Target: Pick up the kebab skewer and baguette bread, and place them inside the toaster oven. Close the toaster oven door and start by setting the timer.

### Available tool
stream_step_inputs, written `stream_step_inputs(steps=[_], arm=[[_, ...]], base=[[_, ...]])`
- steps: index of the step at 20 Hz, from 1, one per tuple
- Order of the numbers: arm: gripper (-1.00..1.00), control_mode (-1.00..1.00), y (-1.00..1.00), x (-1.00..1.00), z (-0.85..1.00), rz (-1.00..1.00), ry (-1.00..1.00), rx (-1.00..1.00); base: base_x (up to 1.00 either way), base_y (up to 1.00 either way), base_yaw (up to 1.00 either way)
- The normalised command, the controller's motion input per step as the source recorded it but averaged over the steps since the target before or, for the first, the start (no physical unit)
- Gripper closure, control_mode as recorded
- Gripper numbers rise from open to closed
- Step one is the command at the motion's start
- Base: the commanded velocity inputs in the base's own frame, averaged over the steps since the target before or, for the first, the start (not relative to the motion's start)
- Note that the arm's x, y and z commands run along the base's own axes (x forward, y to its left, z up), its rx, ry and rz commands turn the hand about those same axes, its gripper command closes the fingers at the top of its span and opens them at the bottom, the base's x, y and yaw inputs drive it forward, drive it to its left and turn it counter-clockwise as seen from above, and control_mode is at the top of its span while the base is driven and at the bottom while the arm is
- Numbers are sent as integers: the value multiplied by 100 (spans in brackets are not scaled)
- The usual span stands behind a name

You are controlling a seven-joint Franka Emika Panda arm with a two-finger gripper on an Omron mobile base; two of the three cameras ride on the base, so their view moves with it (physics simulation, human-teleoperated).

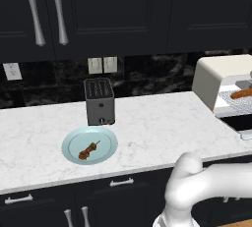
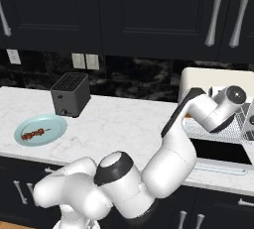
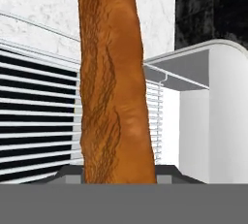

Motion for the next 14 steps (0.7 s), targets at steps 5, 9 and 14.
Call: stream_step_inputs(steps=[5, 9, 14], arm=[[100, -100, -12, 16, -18, -6, 1, 0], [100, -100, -43, 27, -26, 0, 0, 0], [100, -100, -44, 37, -5, 0, 0, 0]], base=[[0, 0, 0], [0, 0, 0], [0, 0, 0]])
